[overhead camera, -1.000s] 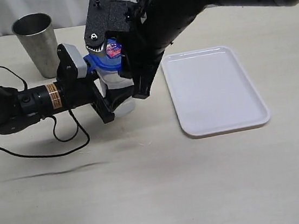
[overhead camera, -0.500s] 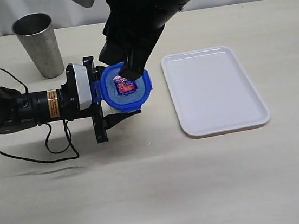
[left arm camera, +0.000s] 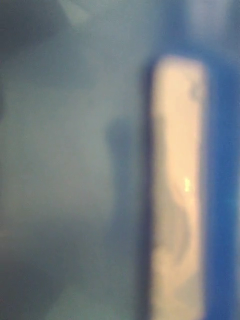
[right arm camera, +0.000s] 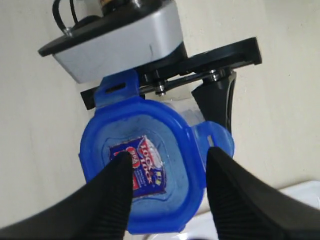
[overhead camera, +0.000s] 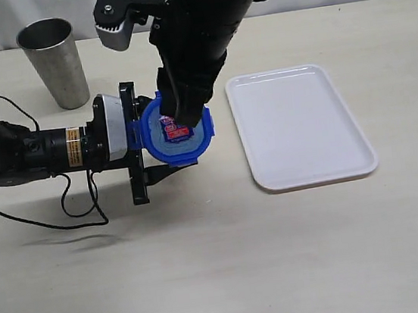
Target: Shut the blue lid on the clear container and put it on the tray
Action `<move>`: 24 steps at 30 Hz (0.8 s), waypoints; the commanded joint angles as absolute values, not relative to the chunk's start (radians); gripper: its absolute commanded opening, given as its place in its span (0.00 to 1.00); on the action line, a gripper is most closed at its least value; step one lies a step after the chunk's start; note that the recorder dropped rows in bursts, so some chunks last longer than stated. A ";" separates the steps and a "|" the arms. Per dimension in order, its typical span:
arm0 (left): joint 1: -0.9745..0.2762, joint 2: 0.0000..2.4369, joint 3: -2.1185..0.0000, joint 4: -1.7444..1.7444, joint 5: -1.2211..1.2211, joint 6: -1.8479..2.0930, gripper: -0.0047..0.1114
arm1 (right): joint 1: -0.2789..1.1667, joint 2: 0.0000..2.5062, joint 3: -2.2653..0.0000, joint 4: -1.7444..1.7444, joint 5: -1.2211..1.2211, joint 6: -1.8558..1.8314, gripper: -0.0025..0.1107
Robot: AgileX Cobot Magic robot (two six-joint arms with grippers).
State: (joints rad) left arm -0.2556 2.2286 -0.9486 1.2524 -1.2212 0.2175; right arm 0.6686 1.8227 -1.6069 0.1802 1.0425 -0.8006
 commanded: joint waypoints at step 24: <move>-0.257 2.226 -0.945 1.236 -1.221 0.137 0.04 | 0.663 1.975 -1.617 0.120 1.147 -0.829 0.33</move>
